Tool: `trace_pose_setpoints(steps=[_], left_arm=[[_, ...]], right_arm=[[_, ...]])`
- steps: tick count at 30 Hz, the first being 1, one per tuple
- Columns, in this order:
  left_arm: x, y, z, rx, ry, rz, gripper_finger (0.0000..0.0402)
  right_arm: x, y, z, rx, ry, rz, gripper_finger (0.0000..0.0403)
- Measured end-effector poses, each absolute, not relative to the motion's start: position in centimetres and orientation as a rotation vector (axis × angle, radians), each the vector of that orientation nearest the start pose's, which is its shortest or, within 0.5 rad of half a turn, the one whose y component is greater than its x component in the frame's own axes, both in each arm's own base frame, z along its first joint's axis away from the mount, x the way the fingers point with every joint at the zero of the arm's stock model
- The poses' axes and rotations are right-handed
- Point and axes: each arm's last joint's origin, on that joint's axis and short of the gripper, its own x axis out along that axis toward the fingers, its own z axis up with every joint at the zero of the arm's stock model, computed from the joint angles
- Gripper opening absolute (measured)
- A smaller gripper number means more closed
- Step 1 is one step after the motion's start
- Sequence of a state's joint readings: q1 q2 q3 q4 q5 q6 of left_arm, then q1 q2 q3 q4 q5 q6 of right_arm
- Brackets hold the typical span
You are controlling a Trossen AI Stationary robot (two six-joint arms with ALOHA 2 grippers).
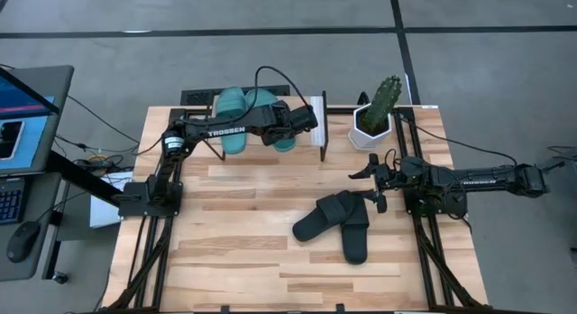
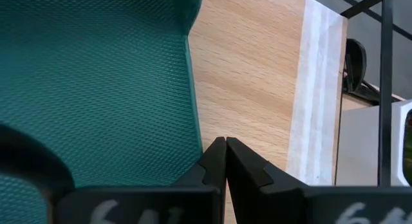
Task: Pick and place slides into the shelf
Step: Put the light blue slide on the shelf
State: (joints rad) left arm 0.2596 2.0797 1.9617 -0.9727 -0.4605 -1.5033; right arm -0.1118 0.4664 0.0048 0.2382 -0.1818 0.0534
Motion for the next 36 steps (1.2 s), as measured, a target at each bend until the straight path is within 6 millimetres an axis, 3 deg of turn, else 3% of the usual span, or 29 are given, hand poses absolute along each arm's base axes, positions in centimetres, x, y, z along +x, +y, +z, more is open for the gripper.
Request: trace_pose_setpoints(steps=[18, 27, 31, 36], left_arm=[[40.5, 11.0, 30.3, -1.121, 0.478, 1.460, 0.0000], [39.0, 10.6, 30.1, -1.113, 0.538, 1.608, 0.0000], [39.3, 10.7, 30.2, -1.084, 0.477, 1.600, 0.0000], [40.9, 11.7, 30.8, -1.042, 0.376, 1.464, 0.0000]], right_arm=[[12.4, -0.9, 14.5, 0.086, 0.223, 0.064, 0.0249], [12.4, -0.9, 14.5, 0.086, 0.223, 0.064, 0.0249], [12.4, -0.9, 14.5, 0.086, 0.223, 0.064, 0.0249], [12.4, -0.9, 14.5, 0.086, 0.223, 0.064, 0.0249]])
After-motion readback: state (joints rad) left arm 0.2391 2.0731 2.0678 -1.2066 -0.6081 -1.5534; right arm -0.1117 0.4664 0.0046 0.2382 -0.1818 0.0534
